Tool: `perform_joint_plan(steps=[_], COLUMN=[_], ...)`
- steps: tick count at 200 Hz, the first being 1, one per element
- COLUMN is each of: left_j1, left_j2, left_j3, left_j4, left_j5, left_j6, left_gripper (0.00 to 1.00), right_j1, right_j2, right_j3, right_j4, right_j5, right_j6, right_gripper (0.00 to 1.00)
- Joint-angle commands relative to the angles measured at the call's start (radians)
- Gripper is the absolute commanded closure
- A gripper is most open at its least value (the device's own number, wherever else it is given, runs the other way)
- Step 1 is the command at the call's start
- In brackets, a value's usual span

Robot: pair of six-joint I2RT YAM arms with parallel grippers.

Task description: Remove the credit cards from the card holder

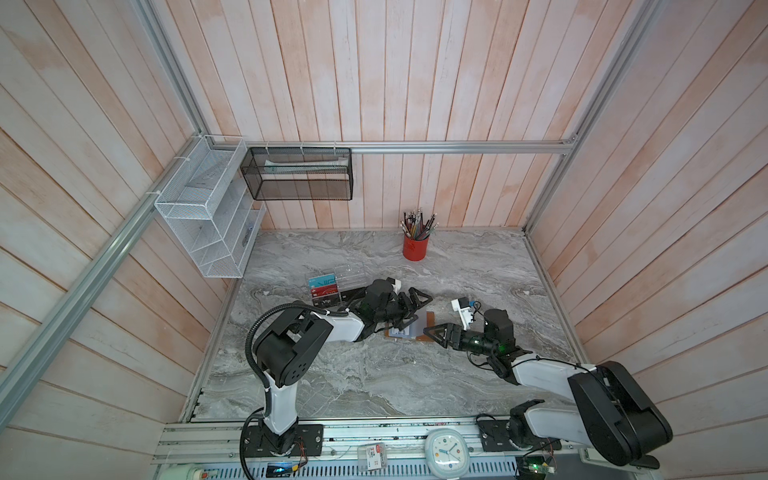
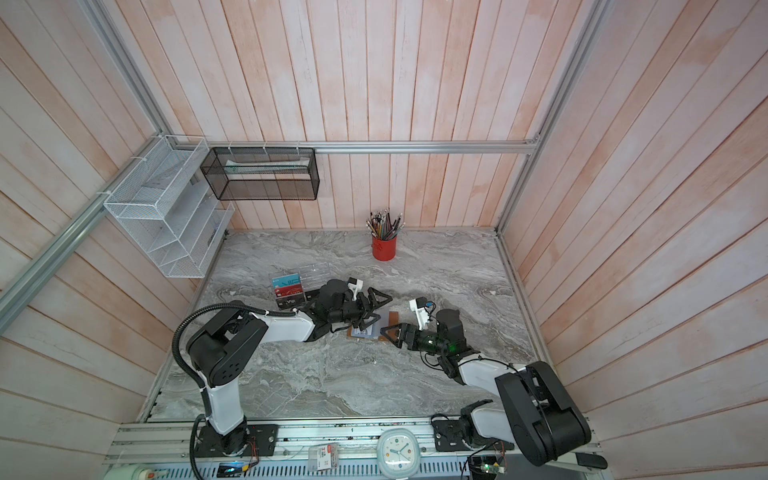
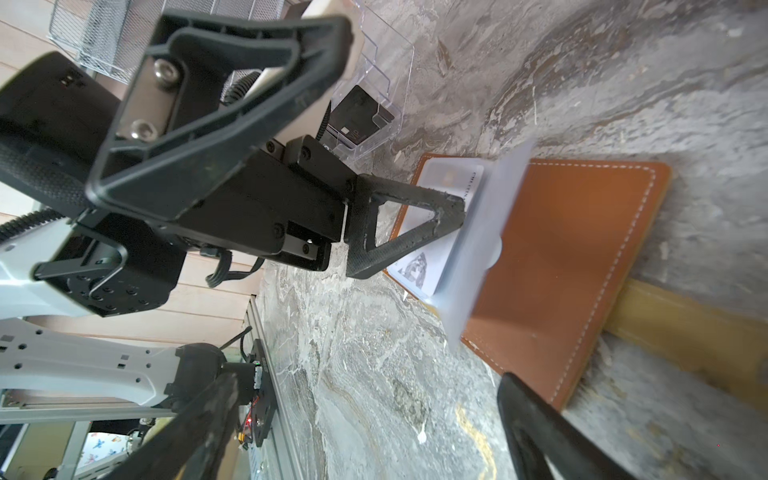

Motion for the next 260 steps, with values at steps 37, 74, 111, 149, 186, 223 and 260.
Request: perform_joint_plan(steps=[37,74,111,149,186,223,260], left_j1=[0.003,0.05,0.122,0.144,0.143,0.144,0.144], left_j2=[0.041,-0.038,-0.168,-0.185,-0.167,-0.145,-0.128], left_j3=[-0.005,-0.043,-0.109,-0.158,-0.189,-0.215,-0.231], left_j4=[0.058,0.025,-0.067,-0.061,-0.037,0.0,0.012], left_j5=[-0.001,0.003,0.002,0.046,0.048,0.062,0.064], left_j6=[-0.021,0.016,0.099,0.116,0.118,0.104,0.106], left_gripper=[0.0,0.0,0.0,0.0,0.0,0.0,0.0], right_j1=[-0.017,-0.017,-0.016,-0.015,0.001,0.024,0.042], right_j2=[-0.089,-0.013,0.089,0.173,0.265,0.394,0.486], right_j3=[-0.015,0.006,0.029,0.071,0.143,0.22,0.272], right_j4=[-0.122,-0.05,0.026,0.097,0.131,0.187,0.213], right_j5=[0.036,0.002,-0.014,-0.038,-0.053,-0.08,-0.088], right_j6=[-0.056,-0.06,-0.057,-0.028,-0.002,0.025,0.042], right_gripper=[0.02,0.02,0.02,0.09,0.22,0.34,0.4])
